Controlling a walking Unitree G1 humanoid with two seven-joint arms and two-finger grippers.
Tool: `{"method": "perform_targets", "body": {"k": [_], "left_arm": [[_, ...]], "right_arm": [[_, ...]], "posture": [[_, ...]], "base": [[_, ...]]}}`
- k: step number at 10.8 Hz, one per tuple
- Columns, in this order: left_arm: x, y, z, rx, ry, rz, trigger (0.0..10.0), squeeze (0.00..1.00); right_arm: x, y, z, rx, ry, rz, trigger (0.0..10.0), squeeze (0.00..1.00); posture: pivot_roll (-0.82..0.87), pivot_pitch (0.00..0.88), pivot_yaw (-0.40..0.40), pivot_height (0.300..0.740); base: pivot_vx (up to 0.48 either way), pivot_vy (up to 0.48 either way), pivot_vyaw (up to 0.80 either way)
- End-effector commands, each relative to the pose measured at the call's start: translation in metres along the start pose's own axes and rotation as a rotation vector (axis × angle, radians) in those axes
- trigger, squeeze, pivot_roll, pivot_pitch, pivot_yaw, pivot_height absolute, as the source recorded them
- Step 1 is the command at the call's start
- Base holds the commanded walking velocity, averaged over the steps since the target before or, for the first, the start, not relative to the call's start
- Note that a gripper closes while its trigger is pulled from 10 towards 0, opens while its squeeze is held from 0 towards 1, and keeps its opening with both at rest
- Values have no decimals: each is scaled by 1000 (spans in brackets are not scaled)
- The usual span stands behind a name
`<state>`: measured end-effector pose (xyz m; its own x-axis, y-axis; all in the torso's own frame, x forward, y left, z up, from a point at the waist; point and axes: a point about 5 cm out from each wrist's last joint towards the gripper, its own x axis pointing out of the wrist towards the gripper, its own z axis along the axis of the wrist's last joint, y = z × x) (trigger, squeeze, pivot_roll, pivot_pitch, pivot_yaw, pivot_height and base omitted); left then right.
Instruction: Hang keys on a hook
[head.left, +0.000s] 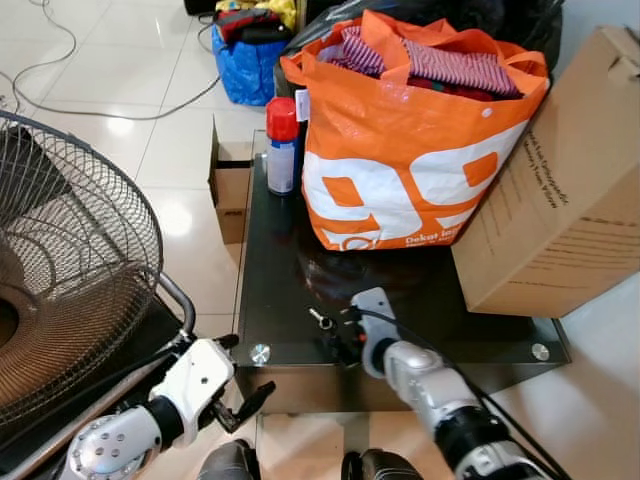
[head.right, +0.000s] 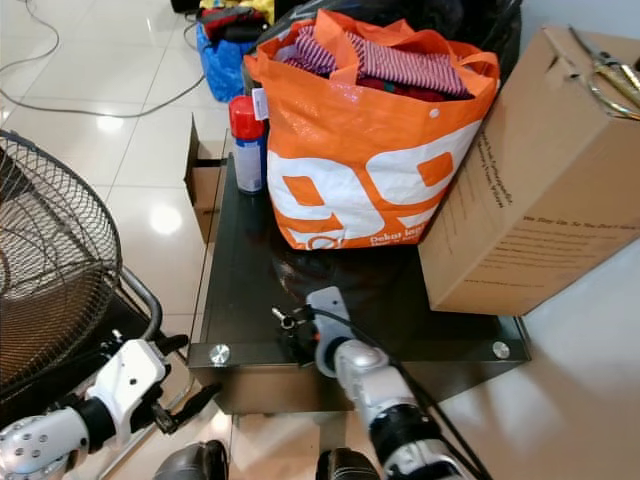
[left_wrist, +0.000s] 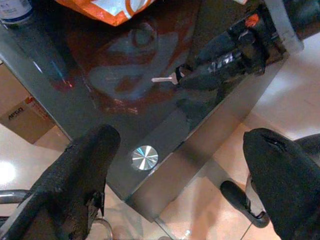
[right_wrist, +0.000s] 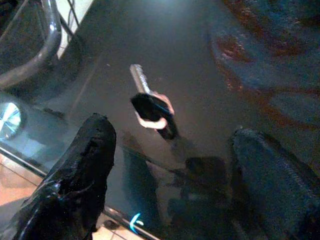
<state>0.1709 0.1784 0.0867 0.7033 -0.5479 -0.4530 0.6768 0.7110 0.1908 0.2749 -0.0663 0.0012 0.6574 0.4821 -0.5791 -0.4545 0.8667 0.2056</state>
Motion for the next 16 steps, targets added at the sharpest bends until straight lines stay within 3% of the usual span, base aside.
{"method": "perform_targets", "body": {"k": [1,6,10,16], "left_arm": [[-3,-2,1,-4,4,-12,10000,0],[-8,-5,1,-9,14,-8,10000,0],[-6,-6,2,-15,11,-11,10000,0],[4,-2,2,-7,-9,-7,10000,0]], "right_arm": [[1,0,-1,16,-5,-2,1686,0],[6,5,-4,-10,-9,-6,1176,0],[5,-2,-6,-26,-3,-14,0,0],[1,-10,5,-92,-45,8,0,0]], "posture": [[9,203,-82,740],[19,212,-81,740],[11,204,-81,740],[-4,161,-67,740]], "base": [[0,0,0],[0,0,0],[0,0,0],[0,0,0]]}}
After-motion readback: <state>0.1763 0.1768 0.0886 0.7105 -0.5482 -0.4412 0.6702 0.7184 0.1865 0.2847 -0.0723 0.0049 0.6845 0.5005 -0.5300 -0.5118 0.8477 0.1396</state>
